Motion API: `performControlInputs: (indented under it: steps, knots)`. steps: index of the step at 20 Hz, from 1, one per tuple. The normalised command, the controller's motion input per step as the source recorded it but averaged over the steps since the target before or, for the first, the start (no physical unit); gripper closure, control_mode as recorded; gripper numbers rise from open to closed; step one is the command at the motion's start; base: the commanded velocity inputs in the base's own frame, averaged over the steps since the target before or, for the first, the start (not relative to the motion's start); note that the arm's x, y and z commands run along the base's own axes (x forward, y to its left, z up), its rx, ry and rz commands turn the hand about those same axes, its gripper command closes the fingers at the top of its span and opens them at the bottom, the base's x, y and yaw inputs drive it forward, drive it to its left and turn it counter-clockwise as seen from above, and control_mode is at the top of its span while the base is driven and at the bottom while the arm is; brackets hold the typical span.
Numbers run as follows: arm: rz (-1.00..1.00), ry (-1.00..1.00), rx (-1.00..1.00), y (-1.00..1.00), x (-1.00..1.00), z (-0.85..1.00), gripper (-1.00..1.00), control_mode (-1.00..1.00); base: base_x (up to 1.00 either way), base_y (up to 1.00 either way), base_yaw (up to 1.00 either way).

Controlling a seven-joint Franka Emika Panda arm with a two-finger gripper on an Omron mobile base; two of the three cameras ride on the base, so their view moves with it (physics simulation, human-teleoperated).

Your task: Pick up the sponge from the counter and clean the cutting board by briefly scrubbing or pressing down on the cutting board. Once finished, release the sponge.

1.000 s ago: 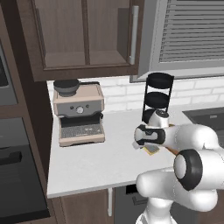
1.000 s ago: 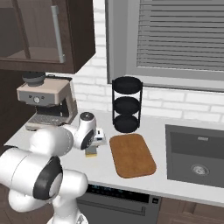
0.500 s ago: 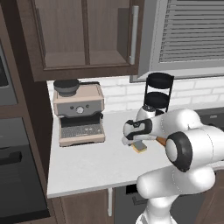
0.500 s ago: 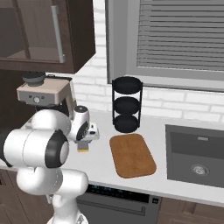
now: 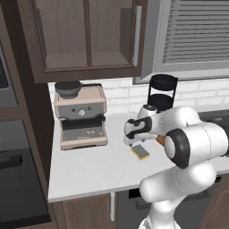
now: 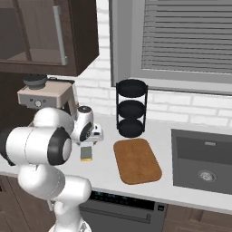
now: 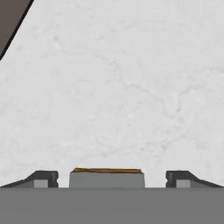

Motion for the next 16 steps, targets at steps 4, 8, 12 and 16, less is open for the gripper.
performControlInputs:
  steps: [4, 8, 12, 16]
  knots:
    - [0.00, 0.00, 0.00, 0.00, -0.03, 0.88, -1.00, -1.00, 0.00, 0.00, 0.00]
    - [0.00, -0.04, 0.03, 0.00, -0.49, 0.84, -1.00, -1.00, 0.00, 0.00, 0.00]
    - [0.00, -0.05, 0.09, -0.01, -0.61, 0.81, -1.00, -1.00, 0.00, 0.00, 0.00]
    - [0.00, -0.03, 0.03, 0.00, -0.53, 0.86, -1.00, -1.00, 0.00, 0.00, 0.00]
